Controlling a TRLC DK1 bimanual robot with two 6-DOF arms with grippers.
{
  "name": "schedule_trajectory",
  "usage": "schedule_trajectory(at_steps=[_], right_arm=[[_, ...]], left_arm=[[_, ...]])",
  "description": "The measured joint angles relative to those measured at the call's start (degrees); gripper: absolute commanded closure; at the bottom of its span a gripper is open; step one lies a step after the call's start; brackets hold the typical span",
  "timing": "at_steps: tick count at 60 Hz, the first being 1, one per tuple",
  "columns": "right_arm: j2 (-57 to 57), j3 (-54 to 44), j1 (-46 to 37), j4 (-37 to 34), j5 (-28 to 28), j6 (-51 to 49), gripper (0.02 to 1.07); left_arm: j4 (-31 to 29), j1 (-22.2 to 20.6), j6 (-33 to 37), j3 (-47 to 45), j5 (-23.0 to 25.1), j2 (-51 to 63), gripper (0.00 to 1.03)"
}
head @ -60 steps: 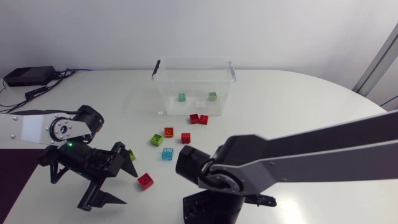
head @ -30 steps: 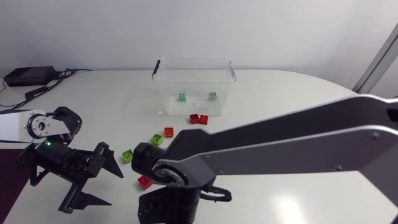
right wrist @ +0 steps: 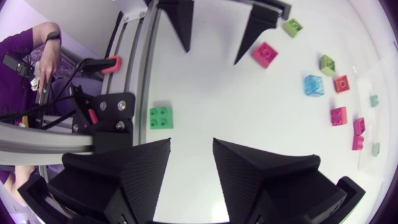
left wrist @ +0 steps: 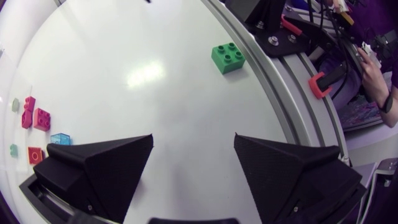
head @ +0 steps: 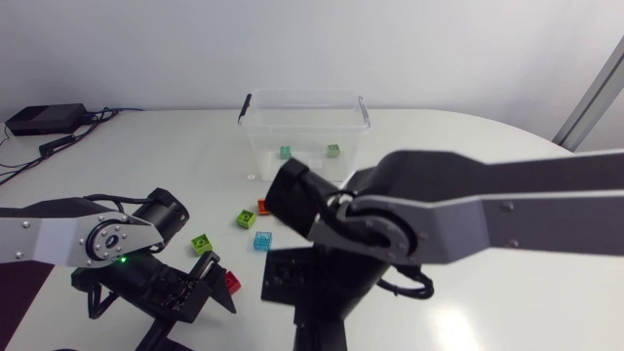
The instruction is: Place the duplo bricks in the container
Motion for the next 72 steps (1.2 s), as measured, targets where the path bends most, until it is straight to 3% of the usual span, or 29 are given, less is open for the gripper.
schedule_trajectory(at_steps=[4, 7, 17, 35, 58, 72], right_arm=[[0.8, -3.1, 2.3, -0.1, -1.9, 0.5, 0.79], [2.0, -4.0, 3.6, -0.7, -3.7, 0.9, 0.9], [6.7, -1.1, 4.2, -6.6, -7.6, -0.1, 0.9], [19.8, 8.7, 4.3, -14.5, -15.7, -3.9, 0.91], [30.7, 21.8, 6.2, -21.7, -17.4, -5.5, 0.93], [33.4, 24.6, 7.3, -18.3, -11.6, -2.8, 0.93]], left_arm=[[0.0, 0.5, -0.3, 0.0, 0.0, 0.3, 0.13], [-0.1, 1.3, -0.3, 0.0, 0.0, 0.3, 0.13], [-3.6, 7.4, 0.7, 0.0, 0.0, 0.1, 0.13], [-11.4, 20.1, 9.4, 0.0, -0.1, -1.9, 0.13], [-13.2, 27.6, 15.0, 0.1, -0.2, -1.9, 0.13], [-16.7, 34.0, 19.5, 1.6, -0.2, -1.9, 0.13]])
